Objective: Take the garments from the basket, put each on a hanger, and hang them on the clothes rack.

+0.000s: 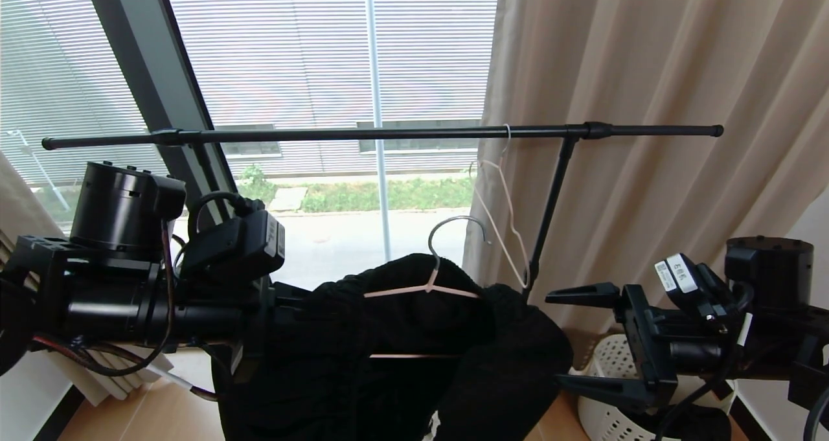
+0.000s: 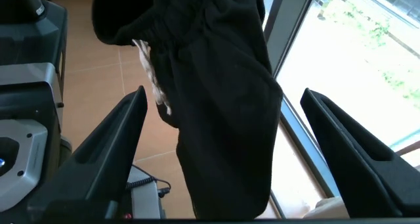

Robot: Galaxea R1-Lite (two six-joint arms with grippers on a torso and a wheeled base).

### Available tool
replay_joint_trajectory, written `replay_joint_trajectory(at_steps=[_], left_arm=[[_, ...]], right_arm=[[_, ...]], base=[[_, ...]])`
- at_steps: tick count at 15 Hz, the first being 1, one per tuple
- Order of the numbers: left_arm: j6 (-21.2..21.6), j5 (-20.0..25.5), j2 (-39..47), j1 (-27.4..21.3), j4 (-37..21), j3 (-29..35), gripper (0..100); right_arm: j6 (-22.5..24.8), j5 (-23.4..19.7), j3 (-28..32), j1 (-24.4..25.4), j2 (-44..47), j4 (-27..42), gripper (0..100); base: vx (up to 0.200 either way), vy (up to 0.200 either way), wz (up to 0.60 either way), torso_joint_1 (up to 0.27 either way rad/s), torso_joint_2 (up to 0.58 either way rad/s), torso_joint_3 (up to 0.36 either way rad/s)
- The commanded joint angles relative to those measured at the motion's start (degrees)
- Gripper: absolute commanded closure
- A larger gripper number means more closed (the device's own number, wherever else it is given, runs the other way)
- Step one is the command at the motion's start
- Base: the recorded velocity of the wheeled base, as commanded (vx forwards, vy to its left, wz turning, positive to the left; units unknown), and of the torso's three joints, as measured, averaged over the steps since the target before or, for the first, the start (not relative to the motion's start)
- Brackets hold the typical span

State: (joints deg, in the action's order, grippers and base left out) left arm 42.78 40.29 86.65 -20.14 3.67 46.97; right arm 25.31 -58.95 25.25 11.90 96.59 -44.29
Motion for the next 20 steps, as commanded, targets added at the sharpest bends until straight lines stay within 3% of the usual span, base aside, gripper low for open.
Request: replay_joint_trajectory(at_steps=[1, 4, 11, 18, 19, 20], left_arm=[[-1.0, 0.0, -2.8, 0.1, 0.0, -0.3, 100], [-3.6, 0.1, -5.8, 0.1, -0.1, -0.6, 100], [-9.4, 0.1, -8.3, 0.0, 0.0, -1.2, 100], [-9.9, 0.2, -9.1, 0.1, 0.1, -1.8, 100], [-10.4, 0.2, -9.1, 0.1, 0.1, -2.0, 100], [-11.0, 0.2, -9.1, 0.3, 0.1, -2.1, 100]], right_arm=[[0.4, -0.6, 0.2, -0.7, 3.2, -1.1, 0], [0.1, -0.9, -0.3, -1.9, 7.6, -6.4, 0], [0.4, -0.5, 0.0, -1.9, 13.8, -8.4, 0], [0.4, -0.2, -0.5, -1.7, 18.1, -14.3, 0], [0.4, -0.1, -0.5, -1.7, 18.1, -14.3, 100], [0.4, 0.0, -0.5, -1.7, 18.1, -14.2, 100]], base=[[0.000, 0.000, 0.00, 0.000, 0.00, 0.000], [0.000, 0.000, 0.00, 0.000, 0.00, 0.000], [0.000, 0.000, 0.00, 0.000, 0.00, 0.000], [0.000, 0.000, 0.00, 0.000, 0.00, 0.000], [0.000, 0.000, 0.00, 0.000, 0.00, 0.000], [0.000, 0.000, 0.00, 0.000, 0.00, 0.000]])
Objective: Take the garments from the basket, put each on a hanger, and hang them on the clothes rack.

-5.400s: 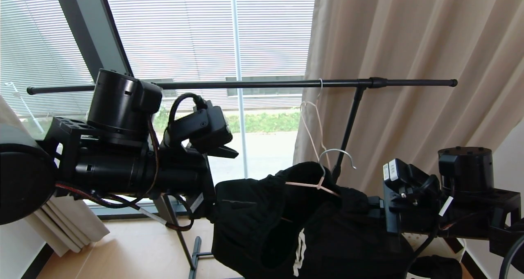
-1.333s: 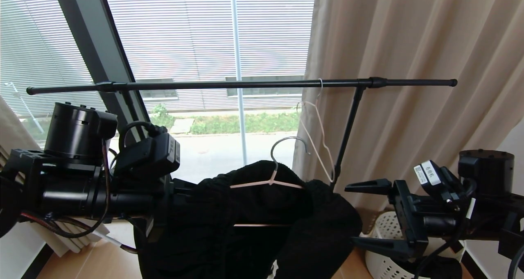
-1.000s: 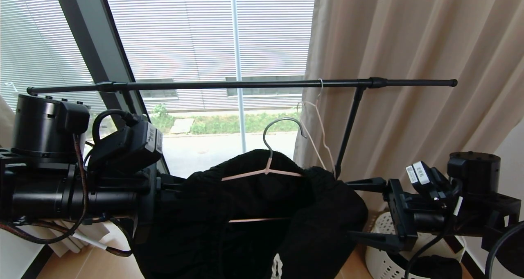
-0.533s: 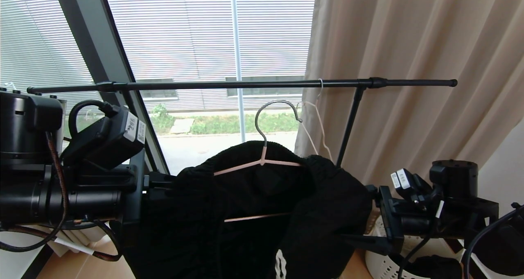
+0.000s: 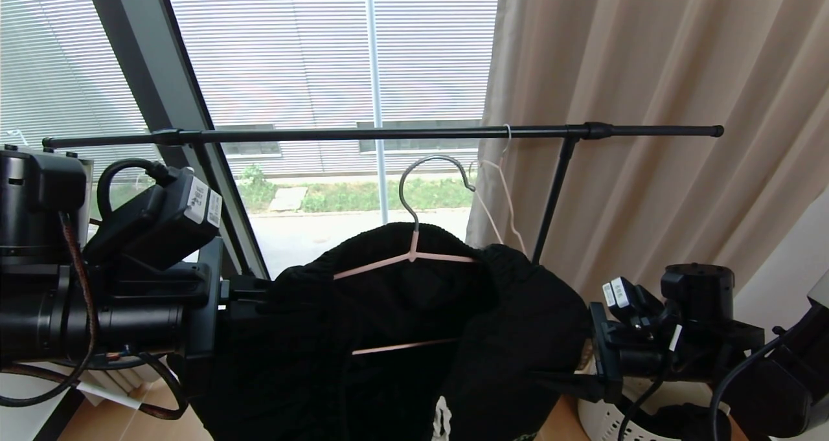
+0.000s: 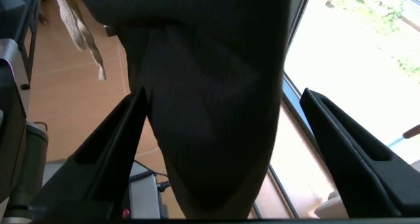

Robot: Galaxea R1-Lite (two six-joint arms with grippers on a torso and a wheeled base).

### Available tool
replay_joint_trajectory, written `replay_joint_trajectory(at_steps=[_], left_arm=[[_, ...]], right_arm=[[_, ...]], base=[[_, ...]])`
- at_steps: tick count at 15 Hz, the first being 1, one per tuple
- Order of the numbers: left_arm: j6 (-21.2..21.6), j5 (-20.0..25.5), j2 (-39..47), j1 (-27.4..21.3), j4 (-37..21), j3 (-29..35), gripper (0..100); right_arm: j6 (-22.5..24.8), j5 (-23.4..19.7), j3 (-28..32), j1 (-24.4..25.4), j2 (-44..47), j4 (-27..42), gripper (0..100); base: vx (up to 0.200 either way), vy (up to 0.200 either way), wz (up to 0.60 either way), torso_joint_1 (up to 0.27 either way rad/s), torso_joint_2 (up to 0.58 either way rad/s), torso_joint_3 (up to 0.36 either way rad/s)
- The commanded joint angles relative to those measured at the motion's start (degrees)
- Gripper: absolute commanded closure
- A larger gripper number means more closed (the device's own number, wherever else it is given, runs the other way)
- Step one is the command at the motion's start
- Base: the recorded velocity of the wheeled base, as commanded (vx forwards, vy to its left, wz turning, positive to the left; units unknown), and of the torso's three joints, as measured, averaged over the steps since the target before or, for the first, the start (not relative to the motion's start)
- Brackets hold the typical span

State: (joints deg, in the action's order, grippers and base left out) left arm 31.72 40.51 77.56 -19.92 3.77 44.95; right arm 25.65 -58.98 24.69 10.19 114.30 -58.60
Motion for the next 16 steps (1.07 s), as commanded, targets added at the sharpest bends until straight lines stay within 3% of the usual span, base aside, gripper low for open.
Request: replay_joint_trajectory(at_steps=[1, 6, 9, 16], left_arm=[[-0.2, 0.0, -0.1, 0.8, 0.0, -0.2, 100], [-0.4, 0.1, -3.1, 4.6, 0.0, -2.8, 100], [-0.4, 3.3, -4.5, 8.1, -0.1, -3.6, 100], [-0.4, 4.5, -4.3, 10.2, 0.0, -4.3, 100]], right_arm=[[0.0, 0.1, 0.0, 0.0, 0.3, 0.0, 100], [0.0, 0.4, 1.0, -2.5, 0.5, 0.0, 100], [0.0, 0.4, 1.4, -3.8, 0.5, 0.0, 100], [0.1, 0.4, 1.7, -4.1, 1.3, 0.1, 100]], base=[[0.000, 0.000, 0.00, 0.000, 0.00, 0.000], [0.000, 0.000, 0.00, 0.000, 0.00, 0.000], [0.000, 0.000, 0.00, 0.000, 0.00, 0.000], [0.000, 0.000, 0.00, 0.000, 0.00, 0.000]])
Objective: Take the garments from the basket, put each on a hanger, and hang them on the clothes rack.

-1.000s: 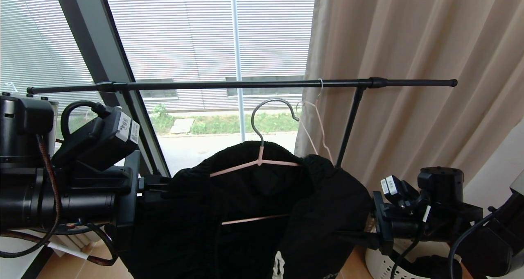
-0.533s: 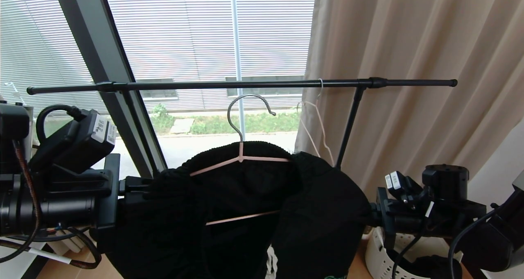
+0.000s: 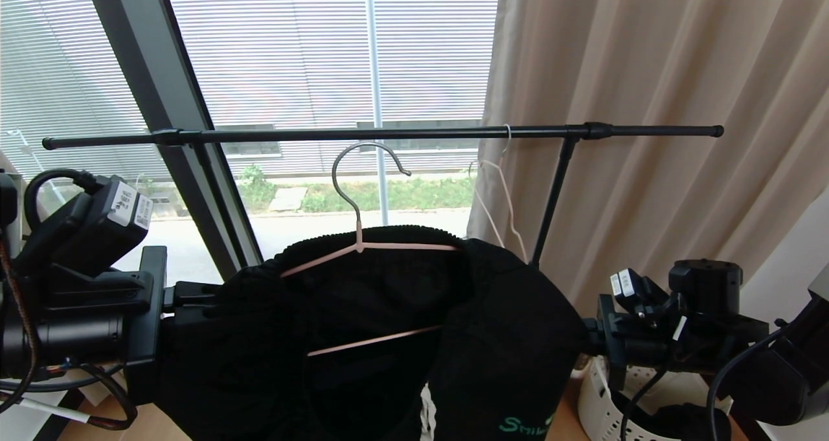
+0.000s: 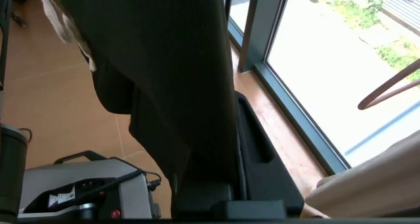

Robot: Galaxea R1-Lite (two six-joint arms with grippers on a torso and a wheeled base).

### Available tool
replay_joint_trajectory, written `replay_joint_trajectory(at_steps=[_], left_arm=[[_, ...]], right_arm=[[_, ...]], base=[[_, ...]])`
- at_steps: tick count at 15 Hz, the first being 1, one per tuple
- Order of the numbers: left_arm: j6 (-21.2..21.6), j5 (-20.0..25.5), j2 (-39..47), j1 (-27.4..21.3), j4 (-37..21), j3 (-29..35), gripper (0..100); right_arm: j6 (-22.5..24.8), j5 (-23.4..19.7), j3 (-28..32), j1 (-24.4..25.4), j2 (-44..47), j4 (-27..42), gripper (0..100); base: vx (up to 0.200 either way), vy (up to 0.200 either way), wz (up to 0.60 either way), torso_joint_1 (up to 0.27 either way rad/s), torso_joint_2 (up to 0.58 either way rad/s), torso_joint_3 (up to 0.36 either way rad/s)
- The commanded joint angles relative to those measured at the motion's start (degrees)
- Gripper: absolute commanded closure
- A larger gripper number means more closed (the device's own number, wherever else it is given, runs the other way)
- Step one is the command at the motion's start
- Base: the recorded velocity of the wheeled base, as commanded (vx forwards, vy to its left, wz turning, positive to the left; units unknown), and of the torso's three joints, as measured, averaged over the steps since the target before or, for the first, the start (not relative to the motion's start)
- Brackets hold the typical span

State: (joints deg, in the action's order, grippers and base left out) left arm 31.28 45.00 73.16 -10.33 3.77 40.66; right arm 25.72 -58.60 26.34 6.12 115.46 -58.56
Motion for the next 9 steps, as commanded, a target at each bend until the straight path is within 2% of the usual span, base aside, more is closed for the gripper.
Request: replay_joint_trajectory(at_steps=[1, 3, 4, 7, 9], left_arm=[[0.0, 0.0, 0.3, 0.5, 0.0, -0.2, 100], [0.0, 0.0, 0.3, 0.4, 0.0, -0.1, 100], [0.1, 0.0, 0.4, 0.3, 0.0, -0.1, 100], [0.0, -0.1, 0.4, 0.5, 0.0, -0.2, 100], [-0.9, -0.1, 0.1, 1.1, 0.0, -0.2, 100]], right_arm=[[0.0, 0.0, 0.0, -0.1, 0.1, 0.1, 100], [0.1, 0.0, -0.8, 0.5, -0.1, 0.3, 100], [0.1, 0.1, -1.2, 1.0, -0.4, 0.1, 0], [0.5, 0.2, -1.3, 1.3, -0.5, 0.0, 0], [2.9, 0.2, -1.3, 1.2, -0.3, 0.0, 0]], base=[[0.000, 0.000, 0.00, 0.000, 0.00, 0.000], [0.000, 0.000, 0.00, 0.000, 0.00, 0.000], [0.000, 0.000, 0.00, 0.000, 0.00, 0.000], [0.000, 0.000, 0.00, 0.000, 0.00, 0.000], [0.000, 0.000, 0.00, 0.000, 0.00, 0.000]])
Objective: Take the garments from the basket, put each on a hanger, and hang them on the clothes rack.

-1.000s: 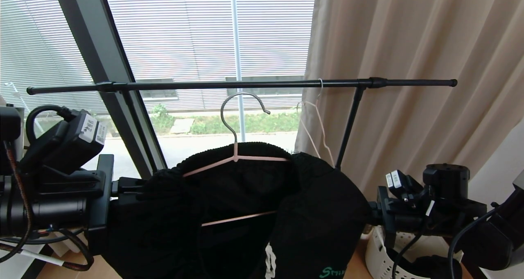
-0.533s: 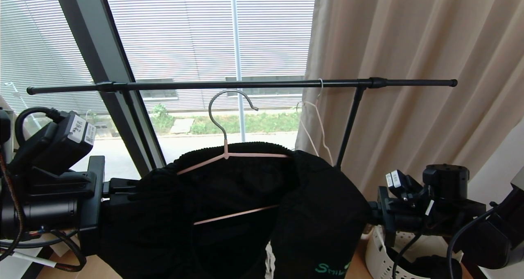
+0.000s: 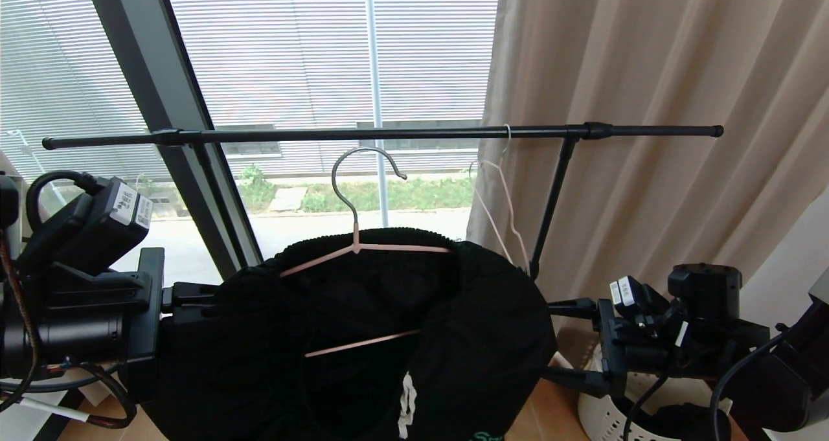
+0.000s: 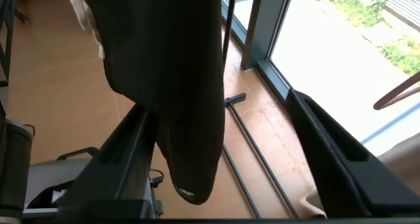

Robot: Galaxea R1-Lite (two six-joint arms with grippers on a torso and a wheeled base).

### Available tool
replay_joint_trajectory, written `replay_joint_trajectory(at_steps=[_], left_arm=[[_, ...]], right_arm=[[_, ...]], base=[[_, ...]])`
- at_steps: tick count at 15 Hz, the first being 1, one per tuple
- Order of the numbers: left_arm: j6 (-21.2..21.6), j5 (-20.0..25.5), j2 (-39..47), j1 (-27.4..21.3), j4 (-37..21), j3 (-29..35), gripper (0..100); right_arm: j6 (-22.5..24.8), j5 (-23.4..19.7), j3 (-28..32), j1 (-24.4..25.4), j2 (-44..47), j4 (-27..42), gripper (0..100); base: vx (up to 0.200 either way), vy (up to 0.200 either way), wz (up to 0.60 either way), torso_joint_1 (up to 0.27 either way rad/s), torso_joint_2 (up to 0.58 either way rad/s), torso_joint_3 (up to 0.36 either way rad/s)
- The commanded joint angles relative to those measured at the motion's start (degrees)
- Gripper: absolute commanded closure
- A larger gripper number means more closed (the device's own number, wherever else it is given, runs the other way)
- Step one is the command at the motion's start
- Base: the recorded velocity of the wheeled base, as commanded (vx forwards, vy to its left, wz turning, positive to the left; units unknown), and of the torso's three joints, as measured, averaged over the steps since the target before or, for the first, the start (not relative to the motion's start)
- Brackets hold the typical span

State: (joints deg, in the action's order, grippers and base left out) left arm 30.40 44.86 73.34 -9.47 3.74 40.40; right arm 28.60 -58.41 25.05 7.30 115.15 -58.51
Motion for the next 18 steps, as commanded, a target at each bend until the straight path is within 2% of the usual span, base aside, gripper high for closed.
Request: replay_joint_trajectory(at_steps=[1, 3, 6, 8, 10, 13, 15, 18], left_arm=[[-0.6, 0.1, -0.1, 0.8, 0.0, 0.0, 100], [-0.8, 0.1, -0.2, 2.0, 0.1, 0.3, 100], [-0.8, 0.0, 0.1, 3.0, 0.1, 0.3, 100], [-0.8, 0.0, 0.8, 4.6, 0.5, 0.5, 100], [-1.9, -0.1, 3.0, 6.5, 3.8, 0.5, 100], [-6.3, -1.8, 7.3, 6.0, 6.7, 2.8, 100], [-8.7, -7.0, 12.6, 3.7, 6.7, 7.8, 100], [-14.7, -13.6, 18.8, -0.5, 6.7, 13.9, 100]], right_arm=[[0.9, 0.0, -0.1, 0.0, 0.0, 0.0, 0], [5.9, 0.7, -0.8, -0.2, 0.2, 0.0, 0], [7.8, 0.9, -1.8, -0.1, -0.1, 0.0, 0], [7.6, 5.4, -0.9, 0.0, -0.1, -0.1, 0], [6.6, 11.2, 0.3, 1.1, -0.1, 0.0, 0], [0.5, 15.1, 1.3, 3.5, -2.3, -0.1, 0], [-8.8, 23.6, 2.5, 8.0, -7.2, 0.1, 0], [-15.8, 34.5, 4.9, 13.4, -12.1, 0.6, 0]], base=[[0.000, 0.000, 0.00, 0.000, 0.00, 0.000], [0.000, 0.000, 0.00, 0.000, 0.00, 0.000], [0.000, 0.000, 0.00, 0.000, 0.00, 0.000], [0.000, 0.000, 0.00, 0.000, 0.00, 0.000], [0.000, 0.000, 0.00, 0.000, 0.00, 0.000], [0.000, 0.000, 0.00, 0.000, 0.00, 0.000], [0.000, 0.000, 0.00, 0.000, 0.00, 0.000], [0.000, 0.000, 0.00, 0.000, 0.00, 0.000]])
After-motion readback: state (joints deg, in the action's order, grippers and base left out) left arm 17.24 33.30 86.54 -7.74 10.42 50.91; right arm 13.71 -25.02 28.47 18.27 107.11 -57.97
